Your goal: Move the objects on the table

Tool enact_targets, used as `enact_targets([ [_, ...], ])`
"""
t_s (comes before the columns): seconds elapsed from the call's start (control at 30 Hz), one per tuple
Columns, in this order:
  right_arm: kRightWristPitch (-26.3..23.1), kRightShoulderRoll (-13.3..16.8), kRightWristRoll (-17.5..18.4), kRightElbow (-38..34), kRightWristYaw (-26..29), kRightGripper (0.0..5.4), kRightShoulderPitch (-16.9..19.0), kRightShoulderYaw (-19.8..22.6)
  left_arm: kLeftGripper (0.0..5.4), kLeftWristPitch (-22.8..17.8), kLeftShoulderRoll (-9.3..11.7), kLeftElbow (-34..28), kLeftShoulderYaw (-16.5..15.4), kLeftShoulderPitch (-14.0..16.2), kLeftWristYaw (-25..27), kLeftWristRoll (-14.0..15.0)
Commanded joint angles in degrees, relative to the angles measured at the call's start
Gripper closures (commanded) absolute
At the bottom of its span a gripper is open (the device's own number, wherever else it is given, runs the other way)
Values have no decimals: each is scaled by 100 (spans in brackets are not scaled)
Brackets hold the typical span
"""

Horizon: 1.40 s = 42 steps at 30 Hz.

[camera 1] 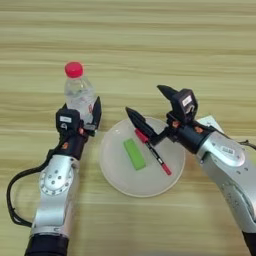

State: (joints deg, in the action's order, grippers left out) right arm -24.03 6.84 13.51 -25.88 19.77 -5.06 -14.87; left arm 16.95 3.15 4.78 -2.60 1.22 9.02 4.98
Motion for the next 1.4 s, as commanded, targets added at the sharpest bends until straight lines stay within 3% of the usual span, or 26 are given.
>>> enact_targets([
  [0.03, 172, 22, 9, 226, -70, 0, 37, 288, 226, 180, 73, 53, -117, -184, -49, 5],
  [0.3, 391, 43, 0, 420, -125, 0, 3, 651, 226, 269, 163, 536, -309, -343, -72, -2],
  [0.5, 1003, 45, -226, 1064, -443, 0, -164, 1154, 226, 384, 228, 889, -412, -492, -56, 7],
  [0.67, 1310, -41, -194, 1495, -641, 0, -302, 1486, 226, 482, 289, 1153, -488, -586, -72, 15],
  [1.4, 1380, -110, -202, 1443, -696, 0, -313, 1467, 226, 788, 357, 1993, -673, -897, -2, 34],
])
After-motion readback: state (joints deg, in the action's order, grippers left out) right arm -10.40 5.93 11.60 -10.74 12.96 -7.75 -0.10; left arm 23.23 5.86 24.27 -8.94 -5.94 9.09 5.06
